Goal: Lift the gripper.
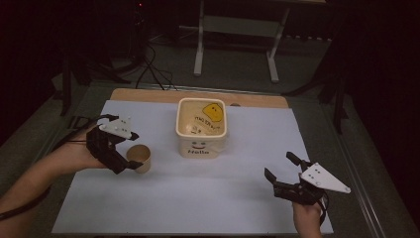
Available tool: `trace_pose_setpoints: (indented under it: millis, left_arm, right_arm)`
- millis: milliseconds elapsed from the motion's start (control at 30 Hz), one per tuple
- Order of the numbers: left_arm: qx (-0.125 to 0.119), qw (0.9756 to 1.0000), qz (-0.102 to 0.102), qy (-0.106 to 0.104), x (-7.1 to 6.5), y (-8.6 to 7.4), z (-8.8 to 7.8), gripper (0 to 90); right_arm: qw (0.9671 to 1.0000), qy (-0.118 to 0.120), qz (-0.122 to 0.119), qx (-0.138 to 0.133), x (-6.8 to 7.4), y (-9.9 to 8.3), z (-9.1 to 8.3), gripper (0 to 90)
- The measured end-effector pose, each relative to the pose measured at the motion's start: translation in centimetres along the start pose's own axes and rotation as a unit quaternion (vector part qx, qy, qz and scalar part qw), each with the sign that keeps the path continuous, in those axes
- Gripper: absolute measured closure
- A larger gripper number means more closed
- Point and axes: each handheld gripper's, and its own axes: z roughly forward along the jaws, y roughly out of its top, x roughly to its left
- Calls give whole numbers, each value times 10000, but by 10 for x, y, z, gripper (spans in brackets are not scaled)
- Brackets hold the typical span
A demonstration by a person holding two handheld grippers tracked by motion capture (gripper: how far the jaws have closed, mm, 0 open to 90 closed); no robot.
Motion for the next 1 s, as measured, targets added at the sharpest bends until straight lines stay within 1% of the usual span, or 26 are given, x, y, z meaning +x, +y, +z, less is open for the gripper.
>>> trace_pose_setpoints:
  millis: [33,67,133,167,200,233,300,333,367,433,533,633,700,733,800,833,900,1000]
  left_arm:
    - [28,10000,-27,-46,1,-1,2,179]
    - [111,9999,-16,-19,2,-2,3,179]
    - [225,9997,-50,-74,4,-3,8,207]
    - [275,9996,-43,-46,6,-4,10,211]
    - [309,9995,-75,-67,6,-5,12,232]
    - [354,9993,-88,-21,7,-6,14,240]
    - [448,9989,-99,-27,9,-7,18,294]
    - [479,9988,-125,2,10,-8,21,294]
    - [551,9984,-113,-7,11,-9,23,317]
    - [616,9980,-159,3,12,-11,28,320]
    - [727,9972,-183,-26,13,-12,35,346]
    - [813,9964,-217,7,13,-12,41,379]
    - [875,9959,-207,-14,13,-12,44,405]
    - [907,9957,-197,9,13,-13,46,407]
    - [944,9953,-234,5,13,-13,49,443]
    - [962,9951,-245,42,13,-14,51,483]
    - [1024,9944,-256,71,12,-15,55,491]
    - [1112,9933,-294,80,12,-19,63,537]
  right_arm:
    - [10000,11,-4,6,0,0,0,122]
    - [10000,11,-4,6,0,0,0,122]
    - [10000,17,-7,15,0,0,1,122]
    - [10000,17,-5,16,0,0,1,122]
    - [10000,13,-7,21,0,0,1,123]
    - [10000,16,-5,20,1,0,1,122]
    - [10000,20,-15,29,1,0,1,123]
    - [10000,20,-15,29,1,0,1,123]
    - [10000,26,-12,27,1,0,1,123]
    - [10000,24,-26,26,1,0,1,123]
    - [10000,37,-20,24,1,0,1,123]
    - [10000,49,-12,33,1,0,1,123]
    - [10000,48,-35,40,1,0,2,123]
    - [10000,56,-29,35,1,0,2,123]
    - [10000,60,-28,41,1,0,2,123]
    - [10000,59,-28,34,1,0,2,123]
    - [10000,63,-28,38,1,0,2,123]
    - [10000,69,-40,47,1,-1,2,123]
